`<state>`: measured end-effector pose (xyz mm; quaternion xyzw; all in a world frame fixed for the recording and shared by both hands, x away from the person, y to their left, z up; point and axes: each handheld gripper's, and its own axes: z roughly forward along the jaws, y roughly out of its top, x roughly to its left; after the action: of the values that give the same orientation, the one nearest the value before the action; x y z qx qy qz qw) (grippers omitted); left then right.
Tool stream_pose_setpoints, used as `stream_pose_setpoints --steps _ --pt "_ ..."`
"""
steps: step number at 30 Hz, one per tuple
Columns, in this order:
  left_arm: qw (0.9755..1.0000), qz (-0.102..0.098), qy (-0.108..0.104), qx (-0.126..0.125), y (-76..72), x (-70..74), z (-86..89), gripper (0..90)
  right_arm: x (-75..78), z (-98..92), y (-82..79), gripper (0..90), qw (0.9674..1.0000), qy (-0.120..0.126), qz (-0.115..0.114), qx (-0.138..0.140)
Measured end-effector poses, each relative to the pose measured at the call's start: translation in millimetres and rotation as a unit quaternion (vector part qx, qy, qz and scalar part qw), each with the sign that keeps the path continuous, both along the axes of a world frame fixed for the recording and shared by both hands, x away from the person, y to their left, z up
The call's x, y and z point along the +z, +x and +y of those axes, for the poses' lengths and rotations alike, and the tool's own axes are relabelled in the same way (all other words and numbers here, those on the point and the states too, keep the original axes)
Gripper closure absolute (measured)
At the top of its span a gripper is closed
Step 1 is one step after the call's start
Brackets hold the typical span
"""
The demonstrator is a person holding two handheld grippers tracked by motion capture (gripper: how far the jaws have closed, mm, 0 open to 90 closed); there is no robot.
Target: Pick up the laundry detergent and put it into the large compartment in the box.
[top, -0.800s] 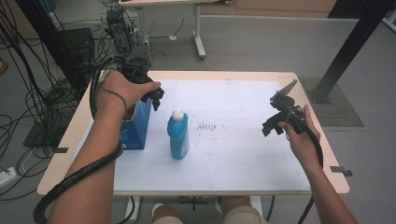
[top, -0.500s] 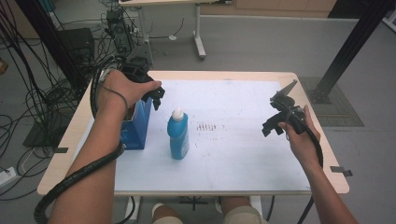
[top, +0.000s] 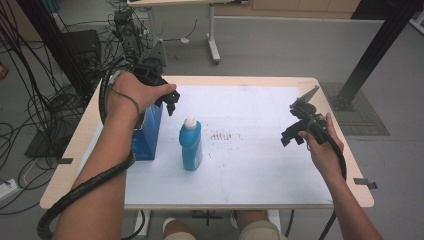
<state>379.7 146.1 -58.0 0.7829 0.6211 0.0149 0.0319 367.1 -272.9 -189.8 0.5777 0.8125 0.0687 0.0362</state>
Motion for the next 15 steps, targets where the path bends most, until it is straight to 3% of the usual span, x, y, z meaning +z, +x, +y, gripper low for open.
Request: stream_pose_setpoints --steps 15 --pt "0.9997 0.002 -0.004 -0.025 1.6 0.8 -26.1 6.7 -0.3 2.0 -0.9 6.6 1.0 0.002 -0.002 0.002"
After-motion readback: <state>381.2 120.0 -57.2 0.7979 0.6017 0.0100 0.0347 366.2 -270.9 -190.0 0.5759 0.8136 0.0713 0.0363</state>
